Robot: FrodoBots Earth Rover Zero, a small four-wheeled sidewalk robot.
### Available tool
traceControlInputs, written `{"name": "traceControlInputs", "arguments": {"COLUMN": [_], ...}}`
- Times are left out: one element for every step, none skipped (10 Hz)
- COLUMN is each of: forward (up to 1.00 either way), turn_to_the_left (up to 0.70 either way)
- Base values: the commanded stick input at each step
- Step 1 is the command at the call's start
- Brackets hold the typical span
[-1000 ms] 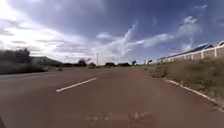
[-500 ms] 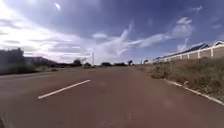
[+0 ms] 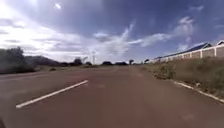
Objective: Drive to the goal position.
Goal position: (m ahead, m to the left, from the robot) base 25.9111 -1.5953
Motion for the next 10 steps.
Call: {"name": "traceControlInputs", "arguments": {"forward": [1.00,1.00,1.00,1.00,1.00,1.00,1.00,1.00,1.00,1.00], "turn_to_the_left": [0.00,0.00,0.00,0.00,-0.33,-0.35,-0.38,-0.40,-0.40,-0.40]}}
